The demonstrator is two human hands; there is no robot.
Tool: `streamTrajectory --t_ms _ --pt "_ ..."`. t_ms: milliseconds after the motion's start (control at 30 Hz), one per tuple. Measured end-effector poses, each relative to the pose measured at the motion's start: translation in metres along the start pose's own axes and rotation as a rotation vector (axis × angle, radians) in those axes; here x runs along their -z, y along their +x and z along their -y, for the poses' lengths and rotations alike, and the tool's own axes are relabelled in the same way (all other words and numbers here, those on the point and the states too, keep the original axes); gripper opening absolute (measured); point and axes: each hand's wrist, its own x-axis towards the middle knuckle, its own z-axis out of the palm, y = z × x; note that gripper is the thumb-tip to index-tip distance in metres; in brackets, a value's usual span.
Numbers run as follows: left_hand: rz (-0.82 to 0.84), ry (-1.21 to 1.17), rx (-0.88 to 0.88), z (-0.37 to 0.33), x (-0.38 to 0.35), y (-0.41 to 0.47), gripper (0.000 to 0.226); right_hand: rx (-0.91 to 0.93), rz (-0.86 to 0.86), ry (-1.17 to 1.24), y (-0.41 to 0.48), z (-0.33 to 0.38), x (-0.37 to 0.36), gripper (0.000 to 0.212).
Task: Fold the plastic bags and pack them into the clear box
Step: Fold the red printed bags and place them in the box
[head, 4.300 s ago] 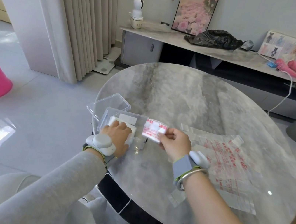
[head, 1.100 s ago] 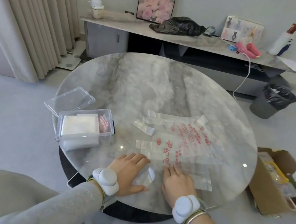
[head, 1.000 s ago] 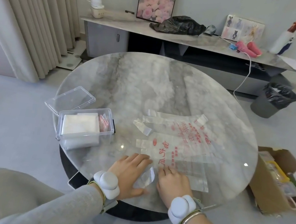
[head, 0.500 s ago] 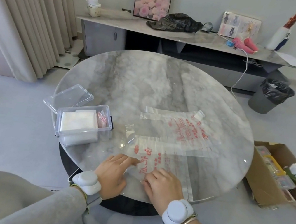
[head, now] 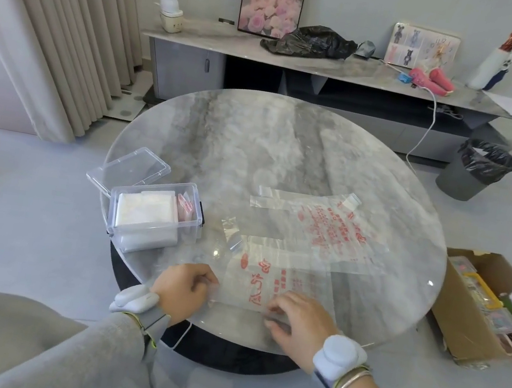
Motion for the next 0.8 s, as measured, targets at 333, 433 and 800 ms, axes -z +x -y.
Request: streamTrajectory --t_ms 333,433,800 --pt "-0.100 0.007 0.188 -0.004 -0.002 0.013 0.024 -0.584 -0.100 0.422 0.008 -0.046 0.015 0.014" --pt "-0.133 0.084 0.223 -0.005 -0.005 0.016 0.019 -0.635 -0.113 0.378 0.011 -0.048 0.013 0.011" --pt "-0.203 0.297 -0.034 -0.005 -0.004 0.013 0.041 -0.739 -0.200 0.360 0.018 -0.057 0.008 0.013"
